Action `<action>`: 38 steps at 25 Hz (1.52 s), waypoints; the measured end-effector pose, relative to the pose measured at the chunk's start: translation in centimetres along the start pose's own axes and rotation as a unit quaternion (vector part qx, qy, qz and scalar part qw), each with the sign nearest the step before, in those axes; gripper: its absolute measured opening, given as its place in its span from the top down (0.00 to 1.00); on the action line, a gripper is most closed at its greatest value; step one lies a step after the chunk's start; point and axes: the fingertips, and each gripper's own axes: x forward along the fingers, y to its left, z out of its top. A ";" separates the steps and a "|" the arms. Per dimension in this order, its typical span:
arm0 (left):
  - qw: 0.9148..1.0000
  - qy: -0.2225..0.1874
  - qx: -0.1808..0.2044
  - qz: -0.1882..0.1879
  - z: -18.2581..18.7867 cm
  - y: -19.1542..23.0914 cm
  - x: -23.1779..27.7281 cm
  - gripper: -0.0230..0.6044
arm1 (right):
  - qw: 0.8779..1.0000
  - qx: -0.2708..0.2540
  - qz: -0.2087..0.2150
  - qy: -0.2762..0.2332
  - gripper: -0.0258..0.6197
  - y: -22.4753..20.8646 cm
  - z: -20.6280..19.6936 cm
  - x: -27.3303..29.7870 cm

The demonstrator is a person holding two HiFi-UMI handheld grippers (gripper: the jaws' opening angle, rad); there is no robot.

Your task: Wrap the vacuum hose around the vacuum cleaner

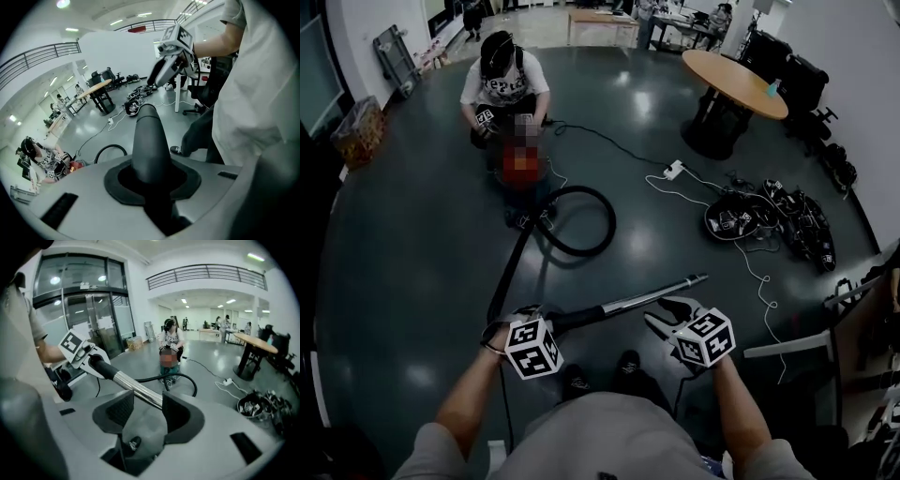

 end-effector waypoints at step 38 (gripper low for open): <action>0.926 -0.134 -0.307 0.174 9.8 1.4 1.8 0.82 | 0.801 0.520 0.233 -0.183 0.60 -5.1 11.5 9.5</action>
